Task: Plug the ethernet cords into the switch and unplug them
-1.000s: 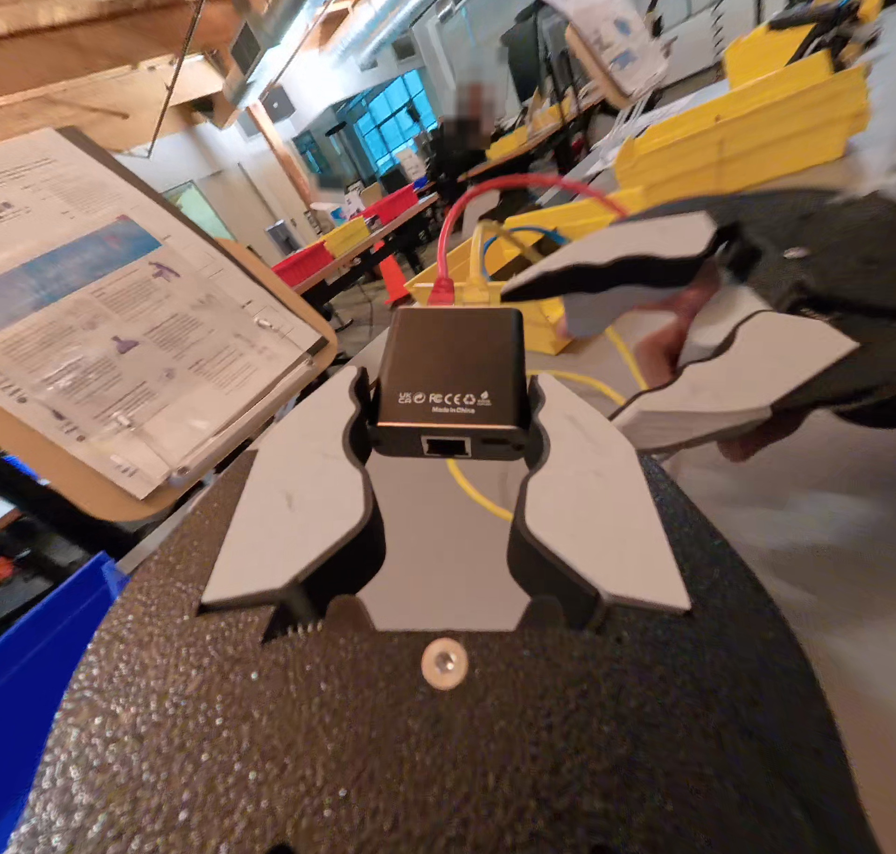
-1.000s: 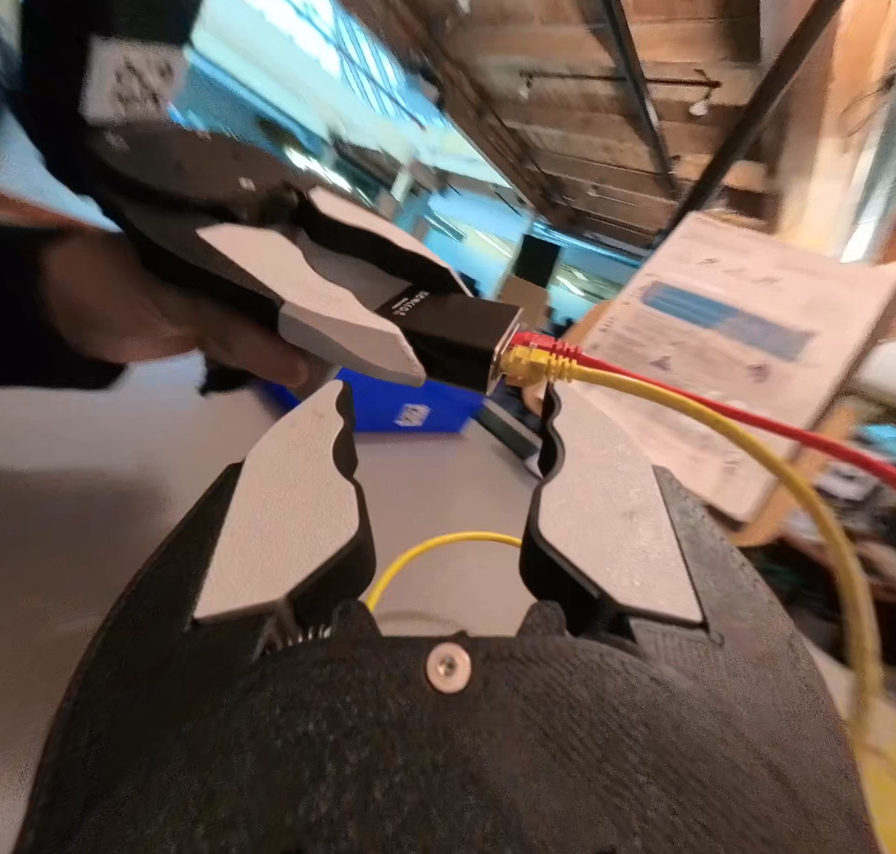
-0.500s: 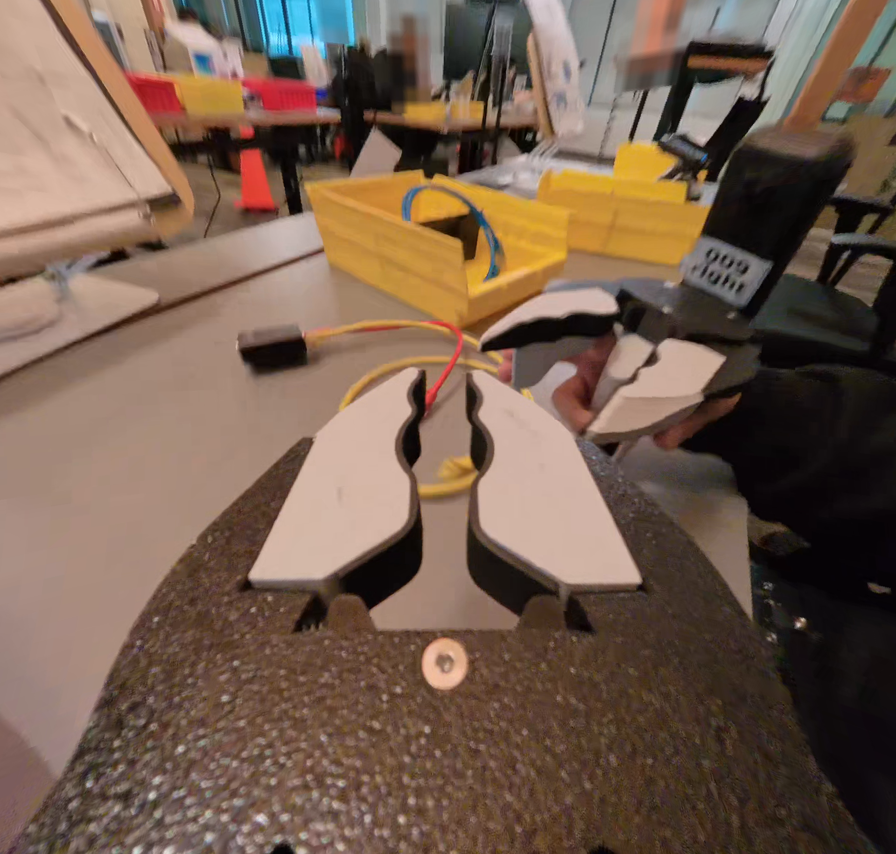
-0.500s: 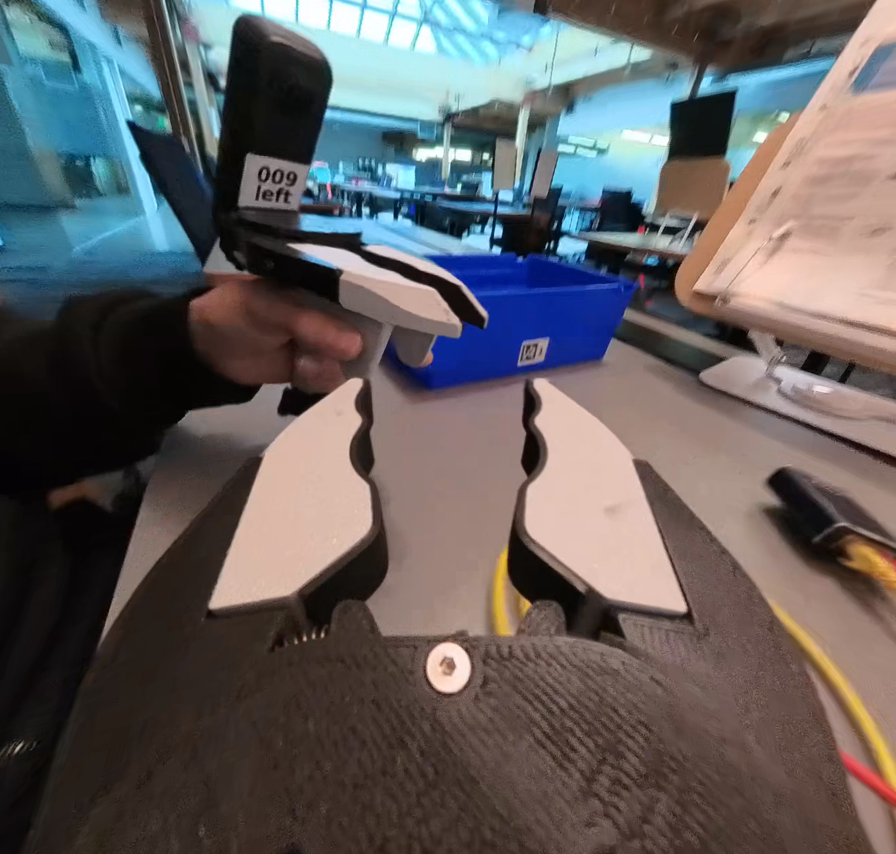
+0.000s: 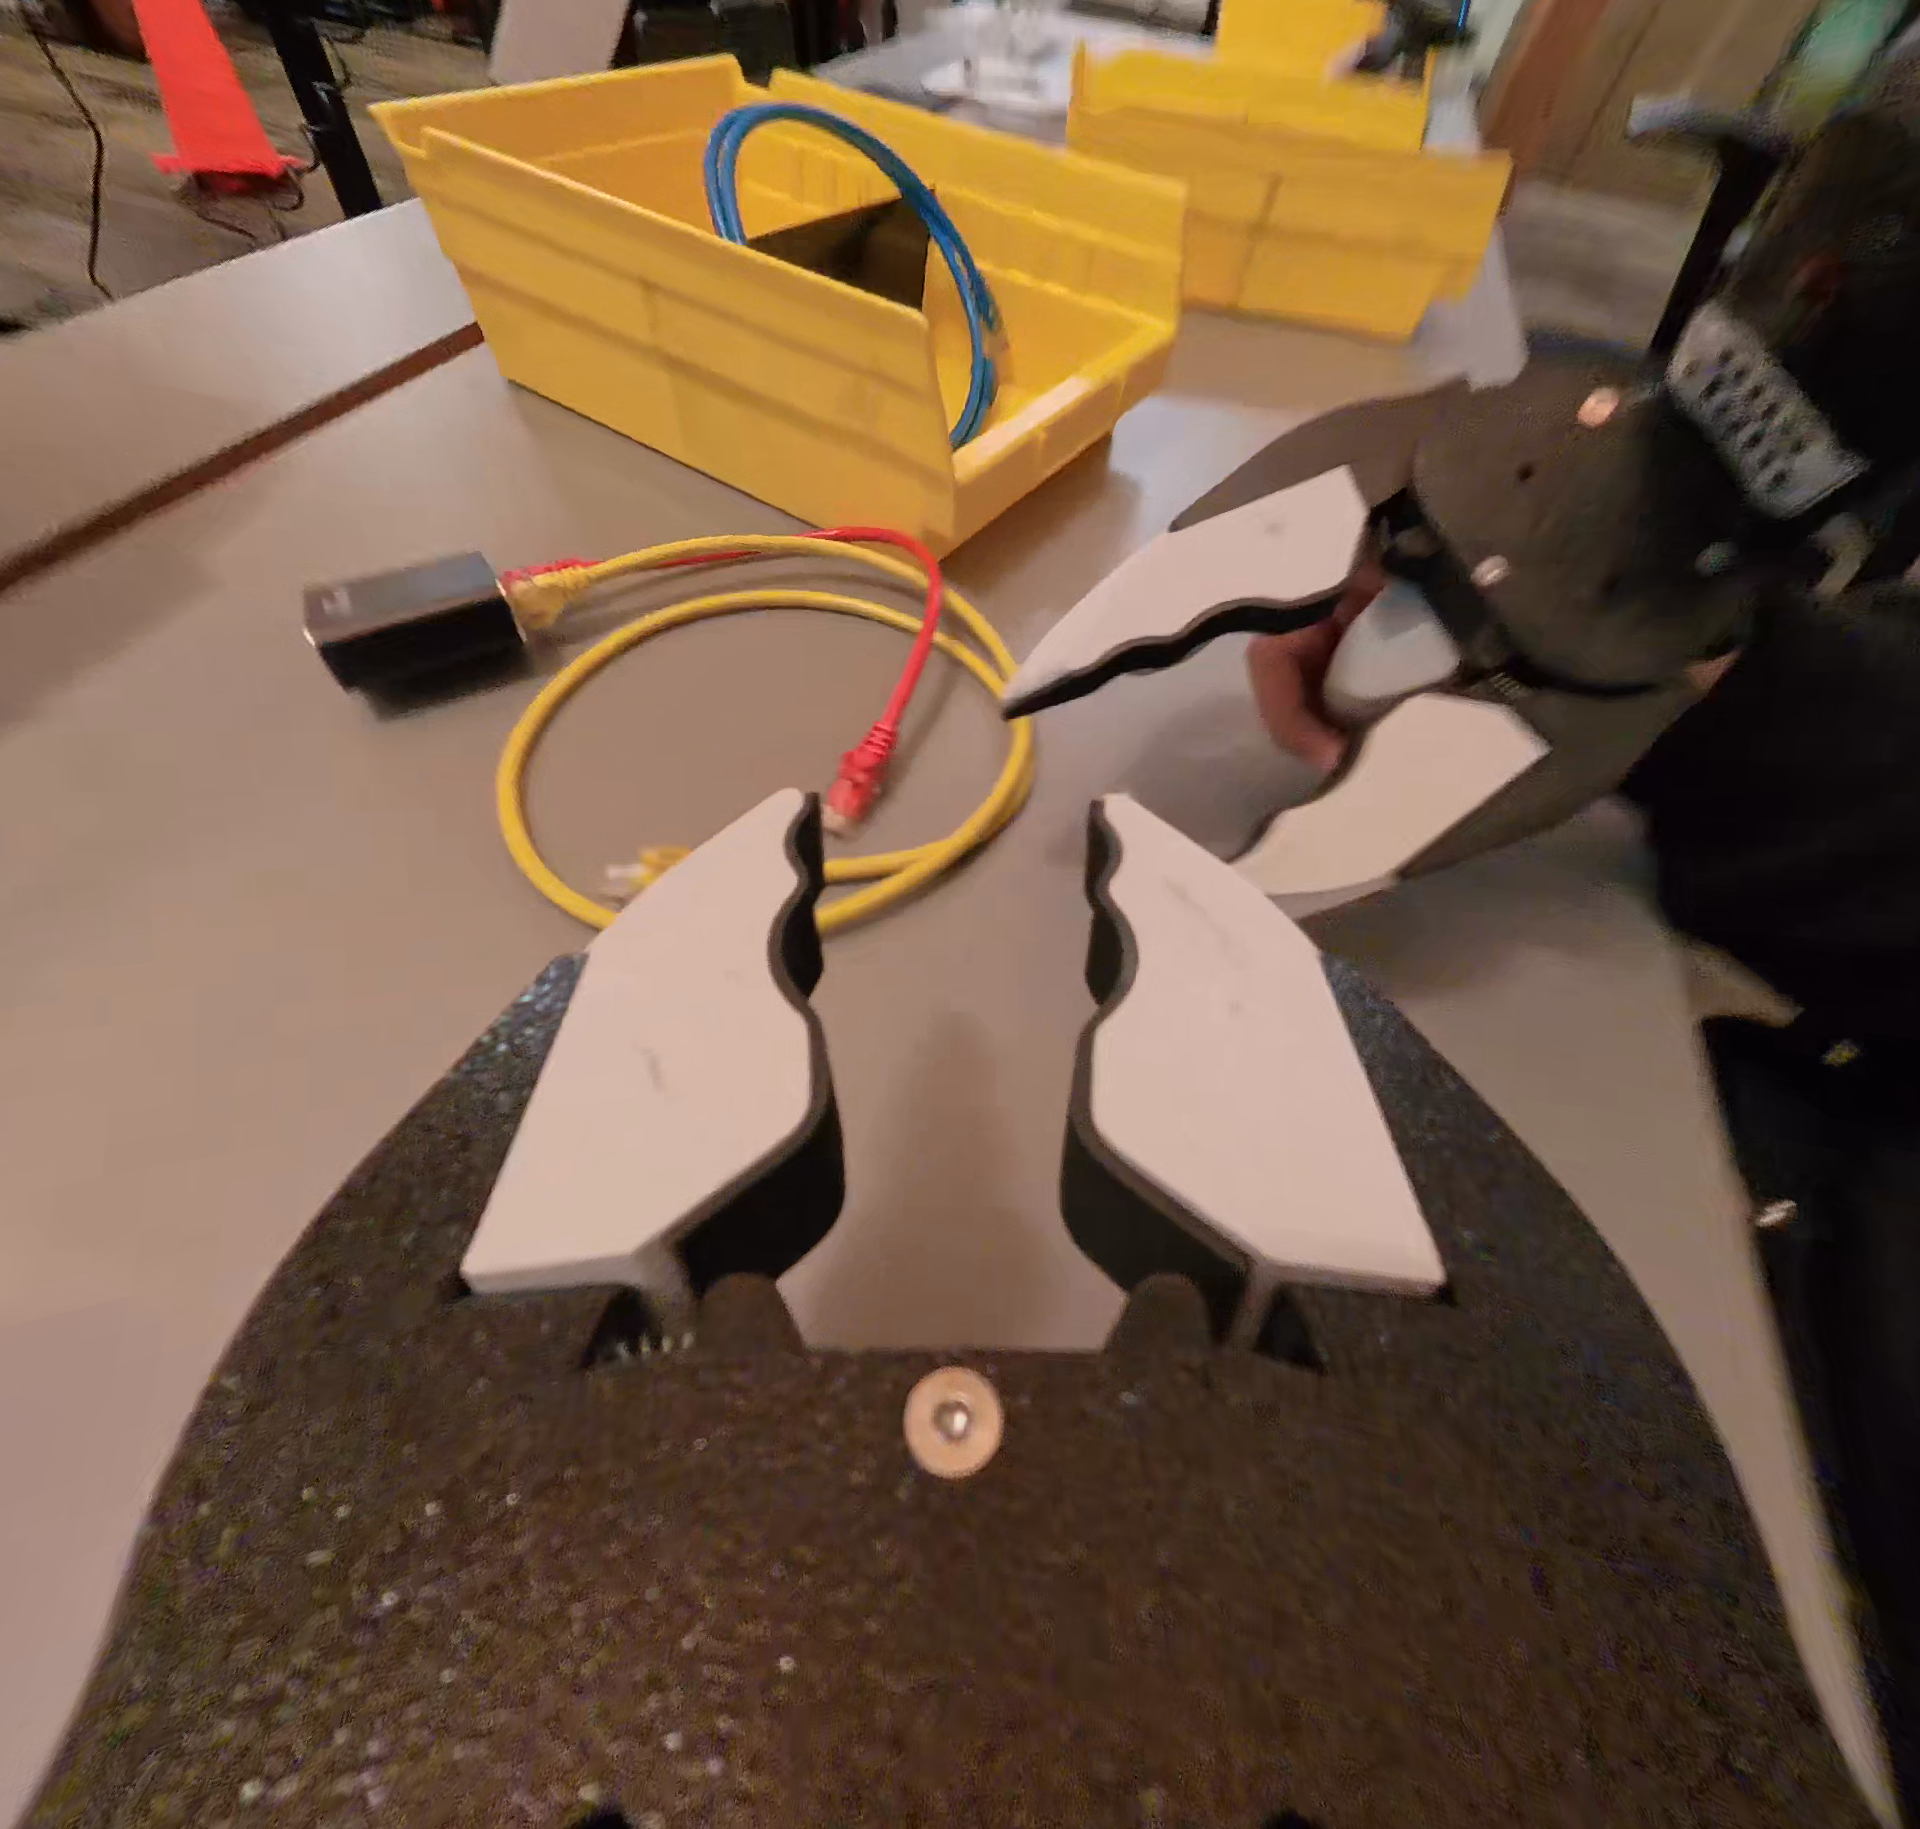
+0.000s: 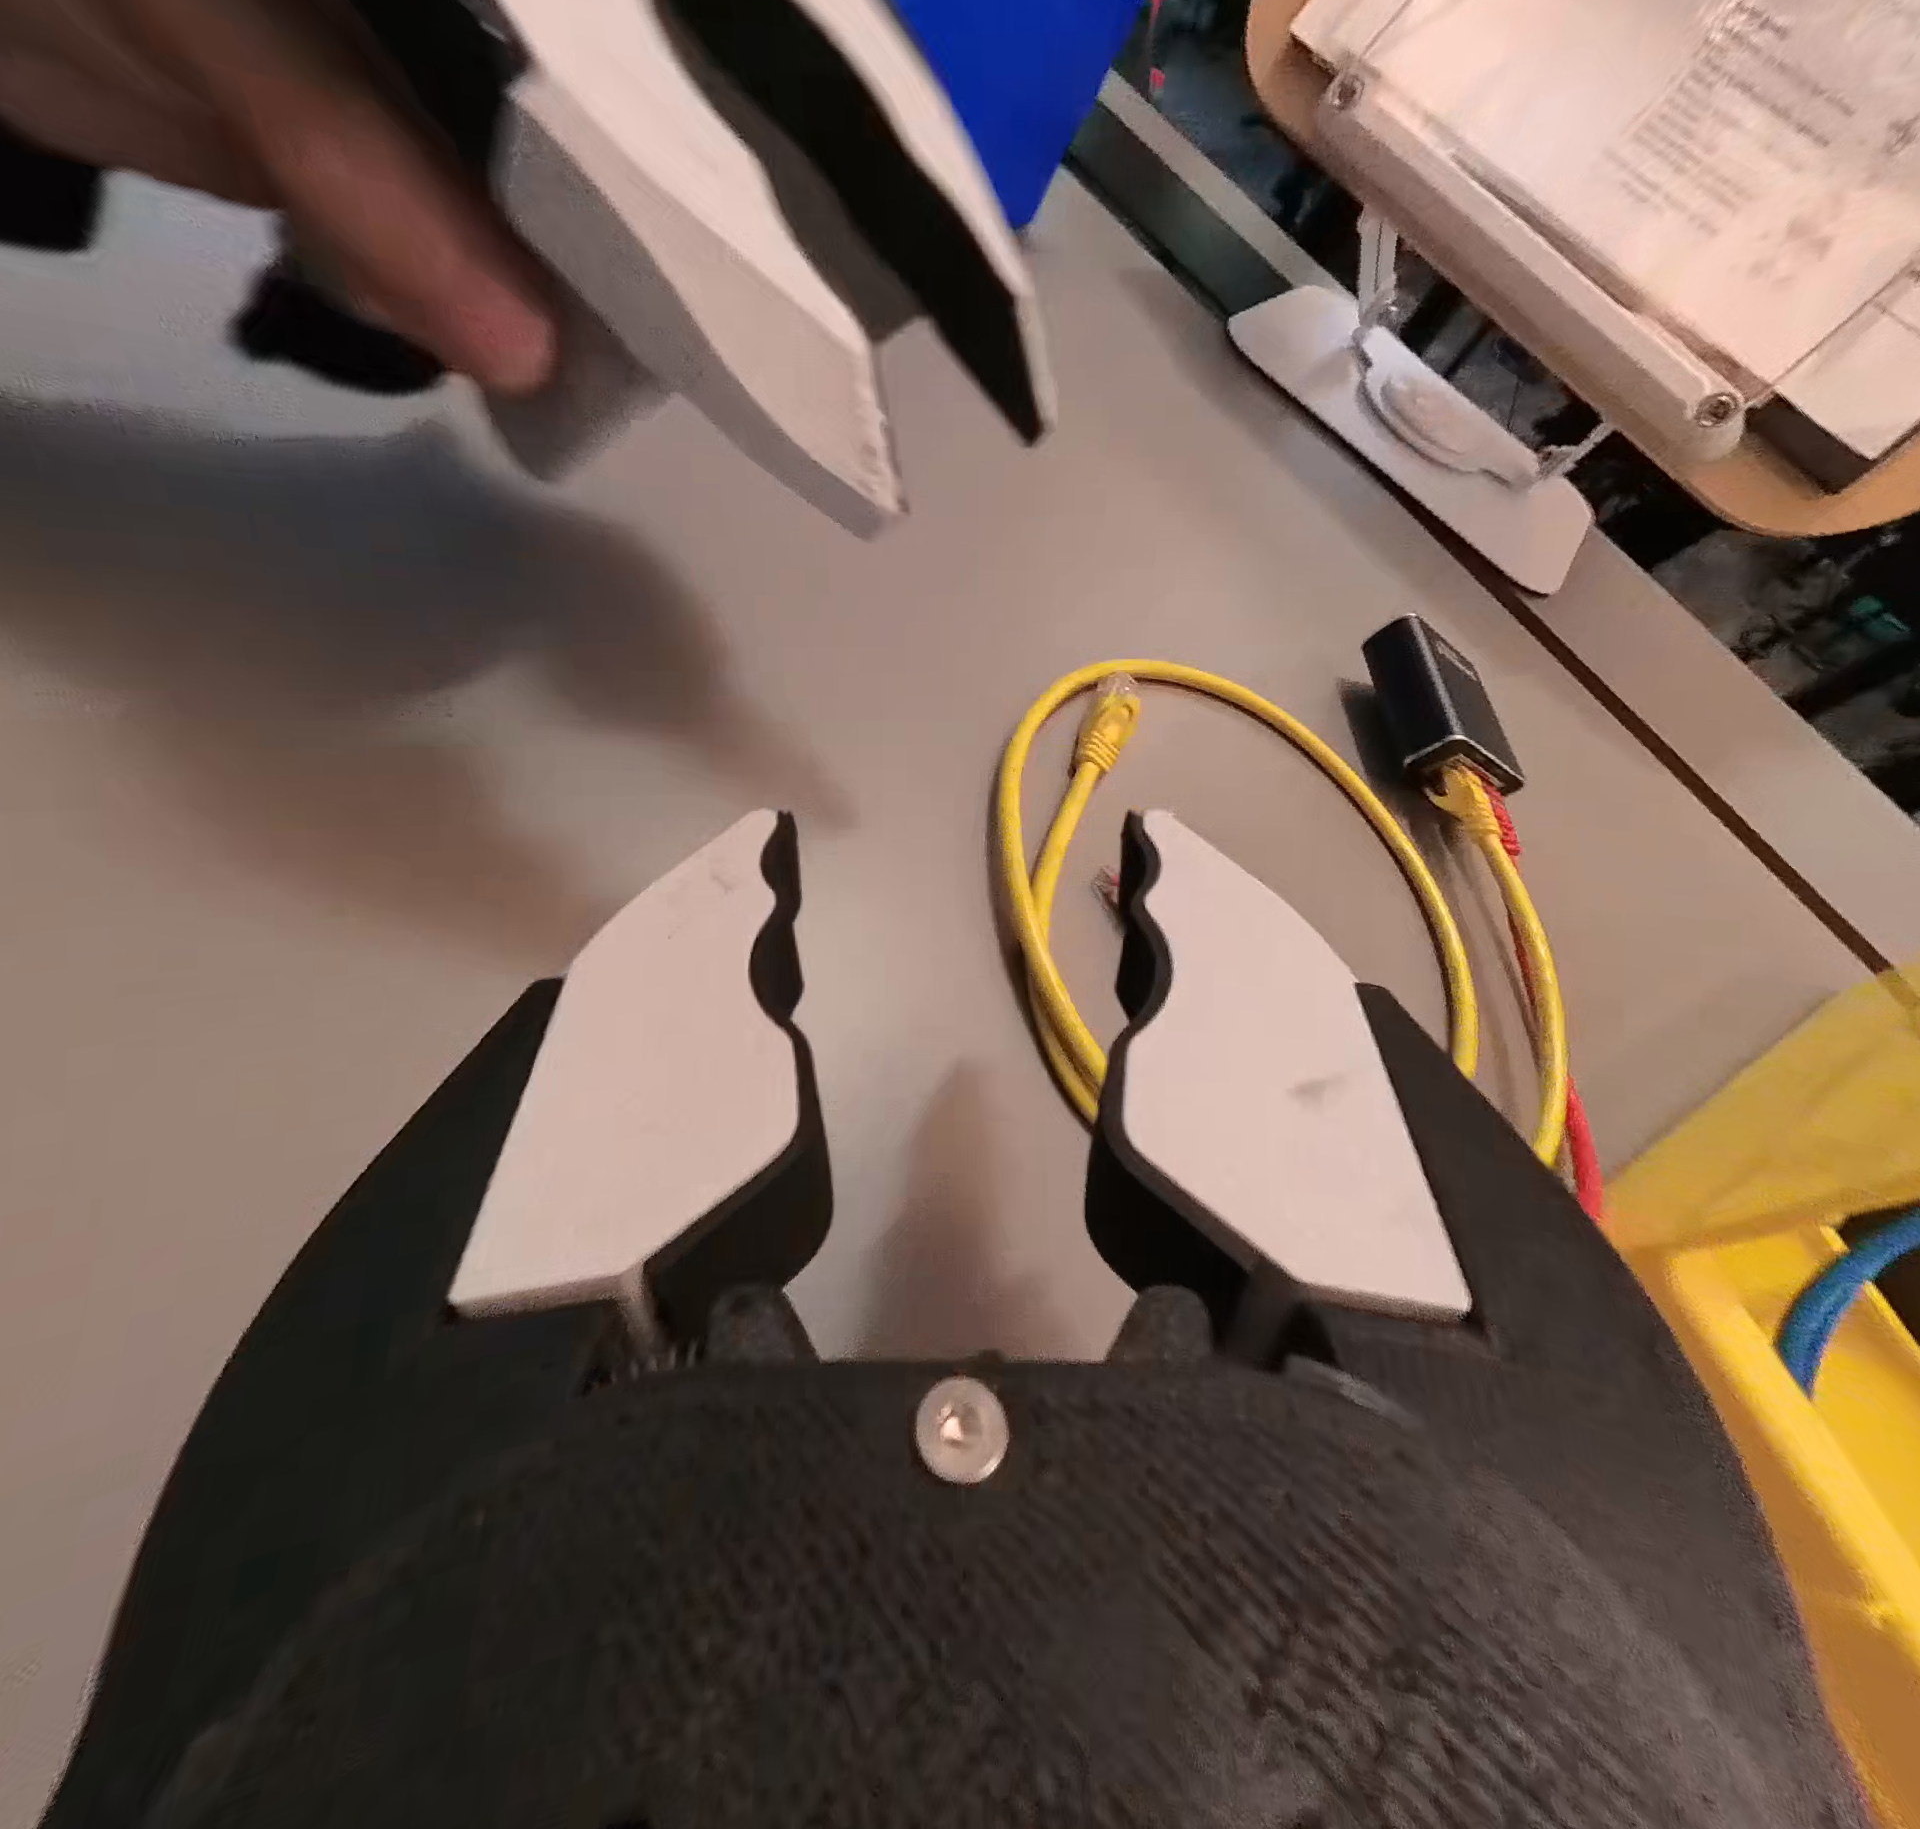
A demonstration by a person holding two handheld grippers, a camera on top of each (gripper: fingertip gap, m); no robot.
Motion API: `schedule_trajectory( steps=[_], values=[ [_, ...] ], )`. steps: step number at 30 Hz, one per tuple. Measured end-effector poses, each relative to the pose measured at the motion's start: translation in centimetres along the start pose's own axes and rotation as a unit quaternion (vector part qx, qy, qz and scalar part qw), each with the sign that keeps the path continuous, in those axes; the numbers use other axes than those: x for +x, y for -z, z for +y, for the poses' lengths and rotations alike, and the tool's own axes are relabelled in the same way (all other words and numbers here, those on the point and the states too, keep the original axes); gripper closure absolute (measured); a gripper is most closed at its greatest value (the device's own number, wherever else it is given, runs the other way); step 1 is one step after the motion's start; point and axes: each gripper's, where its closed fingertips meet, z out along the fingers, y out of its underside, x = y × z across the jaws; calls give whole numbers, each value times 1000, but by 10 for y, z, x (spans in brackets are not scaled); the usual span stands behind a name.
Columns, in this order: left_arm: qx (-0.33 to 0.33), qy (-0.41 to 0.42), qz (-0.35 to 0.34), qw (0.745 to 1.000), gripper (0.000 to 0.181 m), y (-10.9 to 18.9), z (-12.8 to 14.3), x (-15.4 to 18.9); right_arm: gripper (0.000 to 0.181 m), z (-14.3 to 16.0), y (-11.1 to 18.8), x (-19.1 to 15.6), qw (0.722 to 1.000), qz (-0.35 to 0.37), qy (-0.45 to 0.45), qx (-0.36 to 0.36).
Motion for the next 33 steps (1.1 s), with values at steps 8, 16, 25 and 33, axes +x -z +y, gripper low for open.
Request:
schedule_trajectory(
  steps=[8,16,25,33],
  values=[
    [-205,-222,101,948,97,-54,-13,-76,121,-8,29,-14,991,-119,36,50],
    [-408,-324,110,846,88,-113,0,-171,122,4,51,-3,987,-145,22,70],
    [-530,-330,181,760,93,-142,33,-201,123,14,64,-2,980,-179,3,92],
    [-571,-367,175,713,116,-137,38,-200,125,20,64,6,981,-170,-10,96]
  ],
)
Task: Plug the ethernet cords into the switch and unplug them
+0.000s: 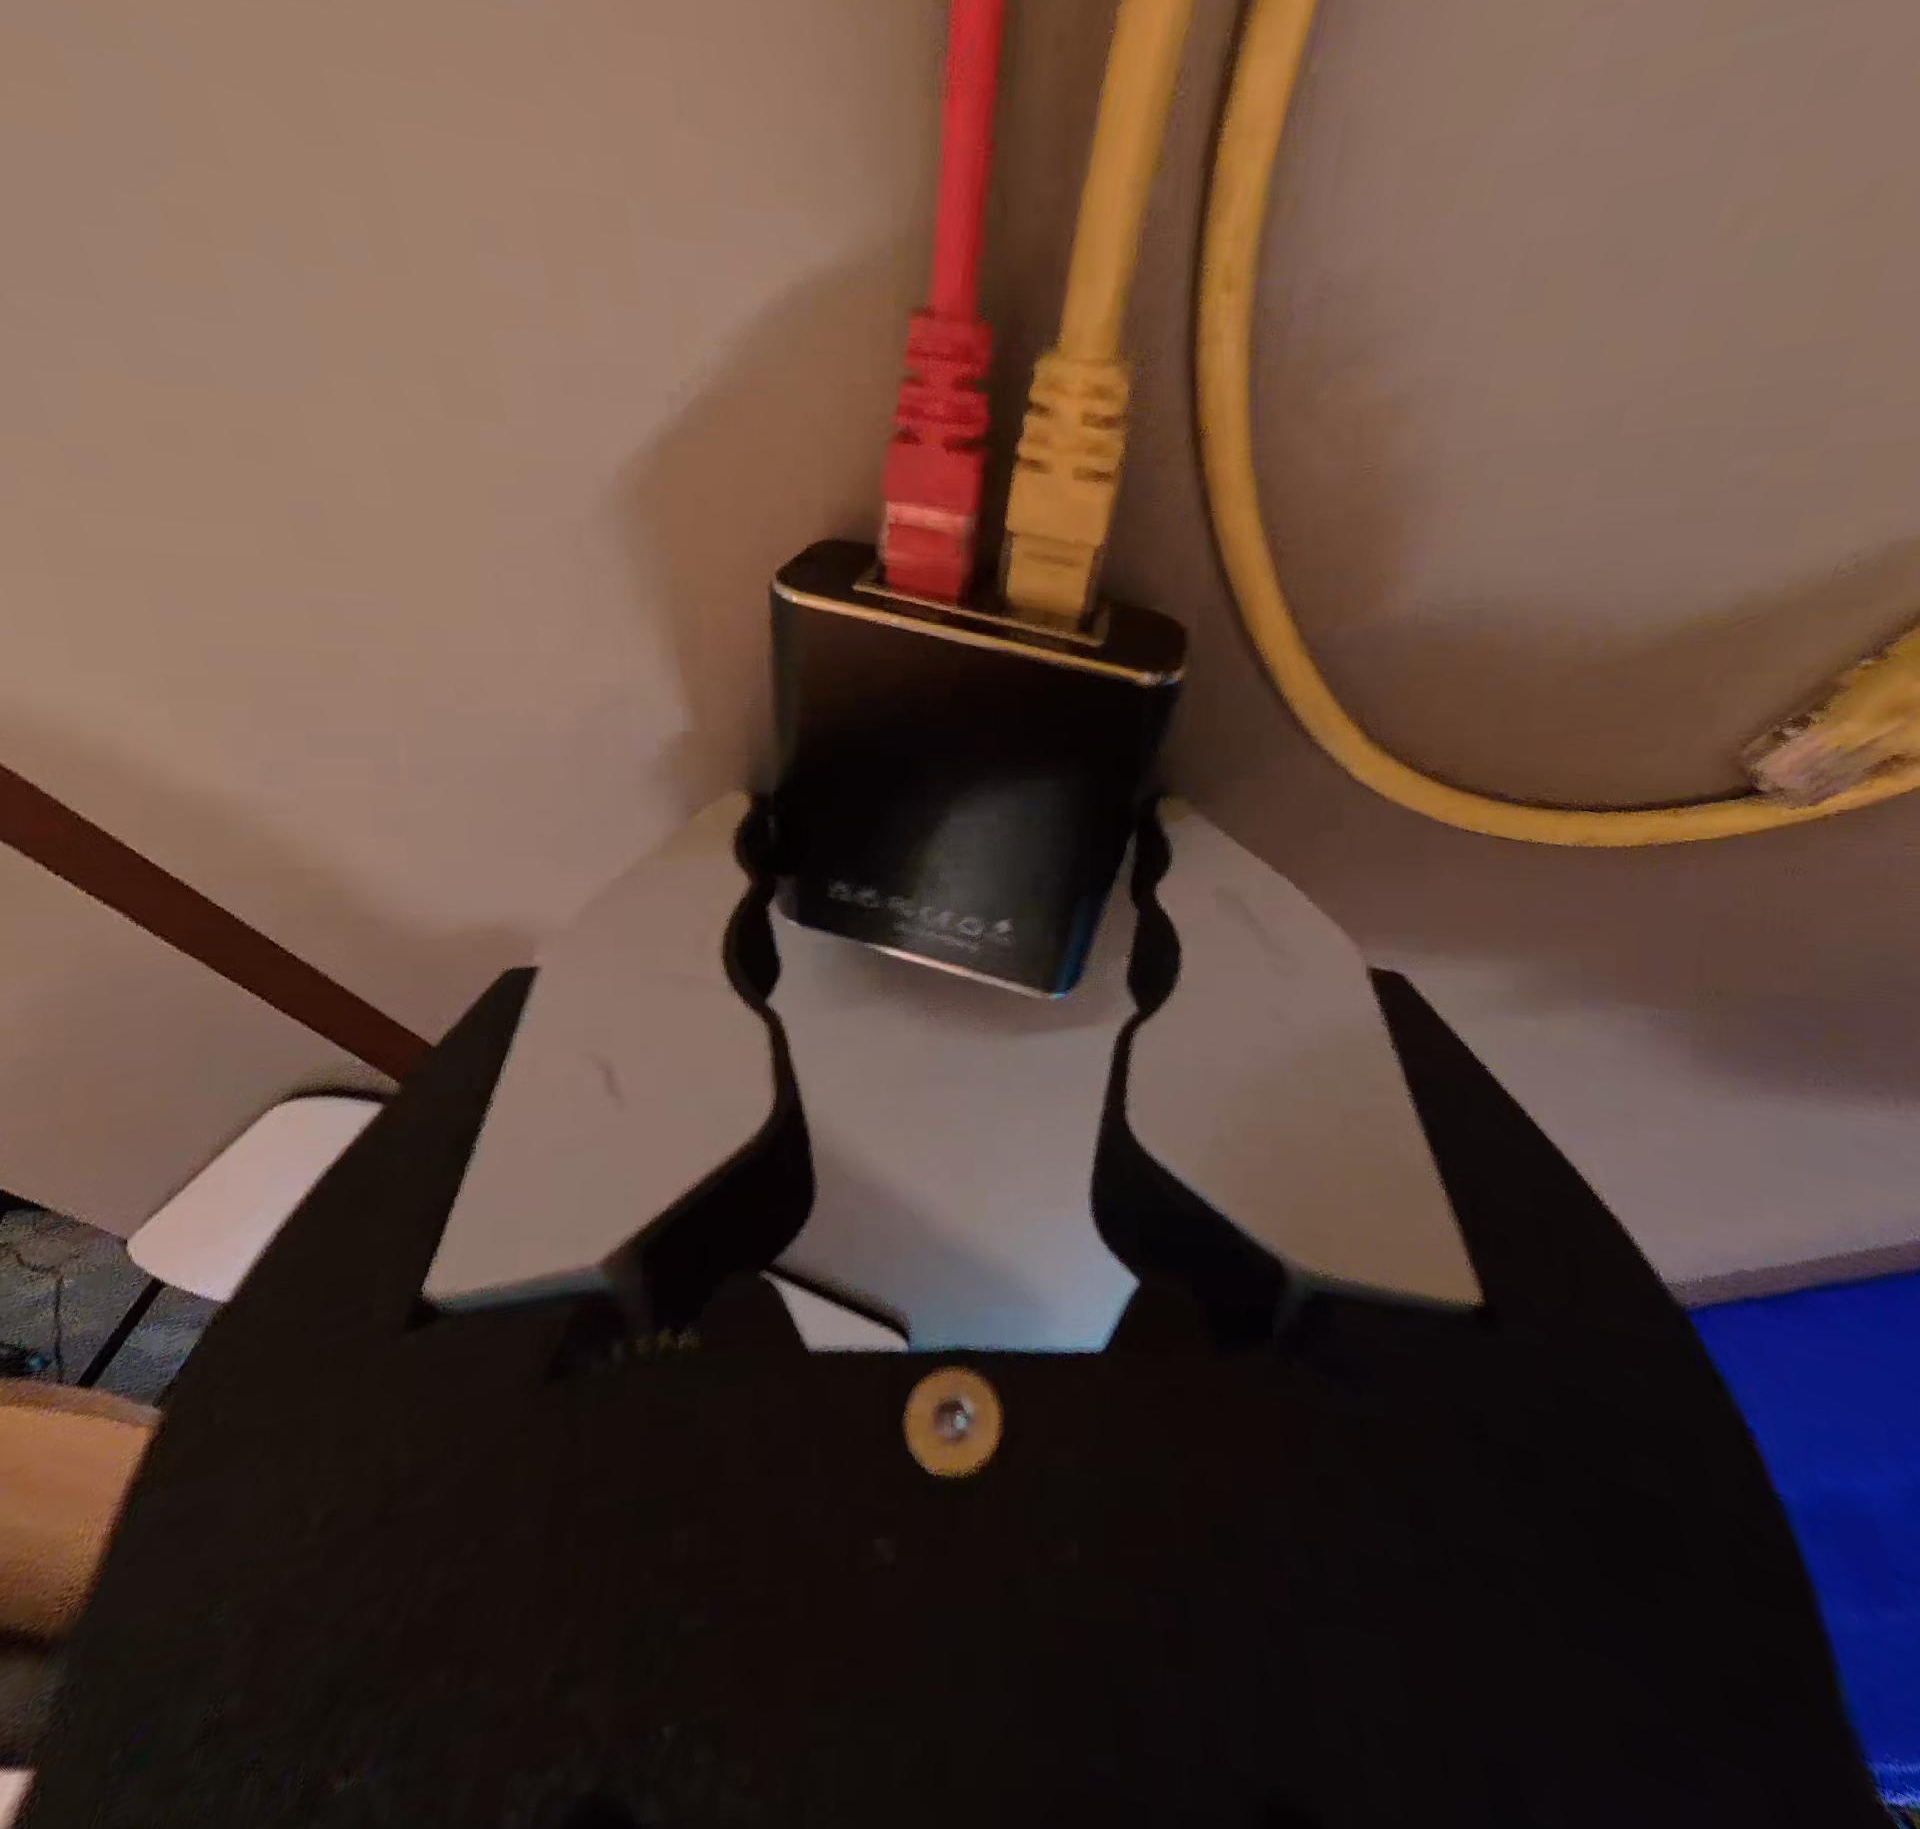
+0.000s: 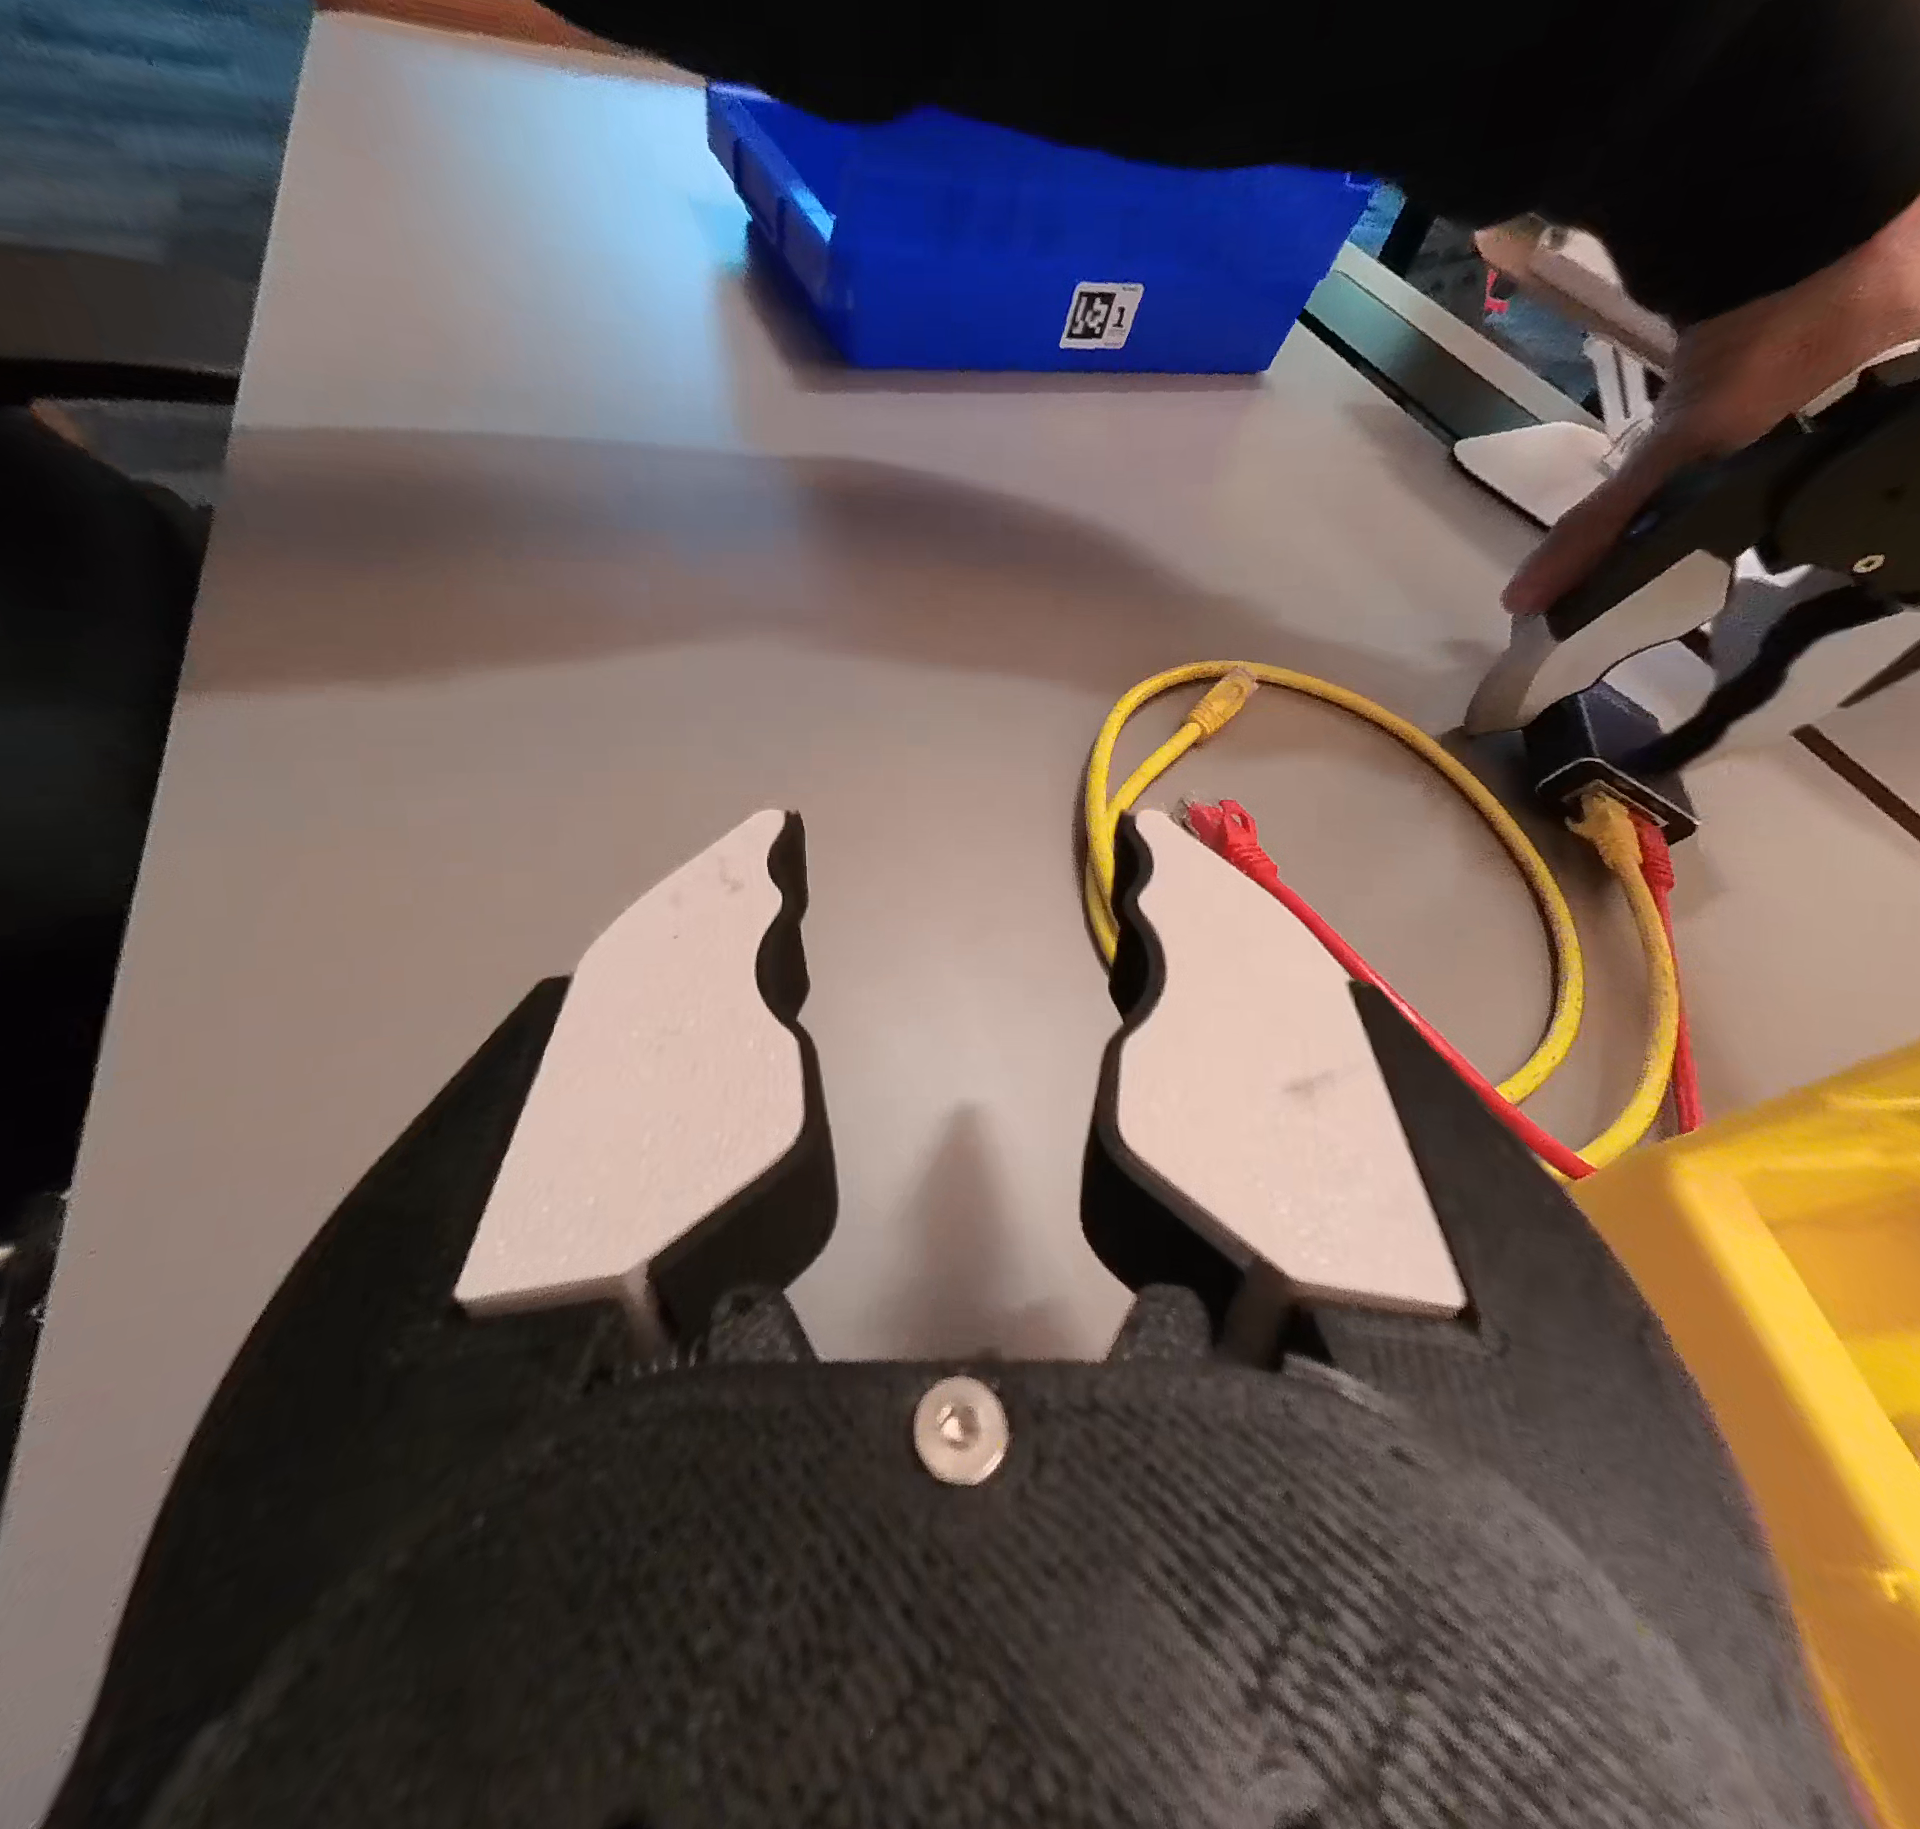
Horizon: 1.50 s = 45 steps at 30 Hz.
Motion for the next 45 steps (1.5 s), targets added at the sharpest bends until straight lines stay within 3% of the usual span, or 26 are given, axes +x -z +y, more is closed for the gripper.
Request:
schedule_trajectory(
  steps=[3,6,10,13,16,20,23,27,29,31,33,38,42,45],
  values=[
    [-22,-8,-4,1000,120,1,3,17,126,1,-4,5,1000,12,-4,1],
    [-35,13,-26,999,120,6,12,28,131,-7,-8,20,997,42,-64,25],
    [21,115,-55,992,120,42,19,41,131,-32,-5,46,980,116,-135,87],
    [49,188,-86,977,120,80,27,60,127,-52,-5,63,953,171,-208,136],
    [92,229,-130,960,120,120,22,91,121,-71,-9,70,906,186,-317,210],
    [104,223,-253,936,121,163,12,136,119,-85,-29,59,863,135,-411,261],
    [101,182,-349,914,121,184,-1,171,114,-99,-49,38,831,40,-469,295],
    [111,124,-459,873,121,211,-25,215,116,-128,-50,21,749,-72,-530,392],
    [126,103,-494,854,121,220,-38,235,115,-139,-47,15,730,-103,-531,417],
    [148,102,-513,840,121,224,-46,249,122,-153,-40,6,726,-136,-515,436],
    [161,117,-529,825,121,225,-45,255,154,-165,-29,-2,738,-154,-475,454],
    [232,143,-556,785,119,220,-42,255,156,-162,-33,-5,767,-144,-463,421],
    [385,185,-544,722,113,219,-45,260,156,-154,-33,4,739,-148,-509,415],
    [505,167,-519,669,112,221,-51,269,156,-152,-38,-2,713,-194,-550,388]
  ],
)
